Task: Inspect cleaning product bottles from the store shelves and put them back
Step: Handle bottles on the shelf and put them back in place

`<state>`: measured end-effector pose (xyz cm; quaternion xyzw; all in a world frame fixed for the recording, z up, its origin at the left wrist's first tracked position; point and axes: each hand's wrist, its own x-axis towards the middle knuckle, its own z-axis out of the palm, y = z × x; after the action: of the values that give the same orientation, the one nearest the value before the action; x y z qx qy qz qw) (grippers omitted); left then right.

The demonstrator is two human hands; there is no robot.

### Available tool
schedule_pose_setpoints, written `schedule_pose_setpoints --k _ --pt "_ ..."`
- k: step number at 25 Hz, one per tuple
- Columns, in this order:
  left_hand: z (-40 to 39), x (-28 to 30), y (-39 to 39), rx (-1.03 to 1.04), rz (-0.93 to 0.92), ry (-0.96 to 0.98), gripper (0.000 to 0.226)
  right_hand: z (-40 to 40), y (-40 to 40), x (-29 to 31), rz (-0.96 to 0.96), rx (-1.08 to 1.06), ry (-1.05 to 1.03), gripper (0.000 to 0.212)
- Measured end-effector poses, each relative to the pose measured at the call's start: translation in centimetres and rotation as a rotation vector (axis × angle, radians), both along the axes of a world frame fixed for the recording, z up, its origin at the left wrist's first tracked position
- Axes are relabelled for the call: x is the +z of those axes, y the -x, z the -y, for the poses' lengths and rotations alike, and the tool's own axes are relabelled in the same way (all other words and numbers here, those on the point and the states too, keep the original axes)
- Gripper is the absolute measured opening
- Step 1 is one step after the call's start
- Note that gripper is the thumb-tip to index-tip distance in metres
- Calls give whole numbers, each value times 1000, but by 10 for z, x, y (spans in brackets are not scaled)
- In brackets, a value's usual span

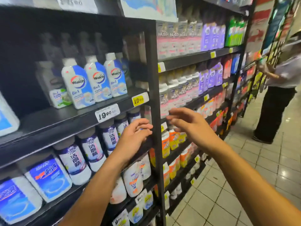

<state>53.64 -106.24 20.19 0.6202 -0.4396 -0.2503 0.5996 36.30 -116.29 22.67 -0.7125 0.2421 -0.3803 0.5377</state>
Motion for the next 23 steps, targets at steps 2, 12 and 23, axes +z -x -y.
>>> schedule_pose_setpoints --k 2,12,23 --pt "14 22 -12 131 73 138 28 30 -23 21 46 112 38 25" --pt "18 89 -56 801 265 197 23 101 -171 90 42 475 222 55" --pt "-34 106 -131 1025 414 -24 58 87 -236 99 67 59 558 52"
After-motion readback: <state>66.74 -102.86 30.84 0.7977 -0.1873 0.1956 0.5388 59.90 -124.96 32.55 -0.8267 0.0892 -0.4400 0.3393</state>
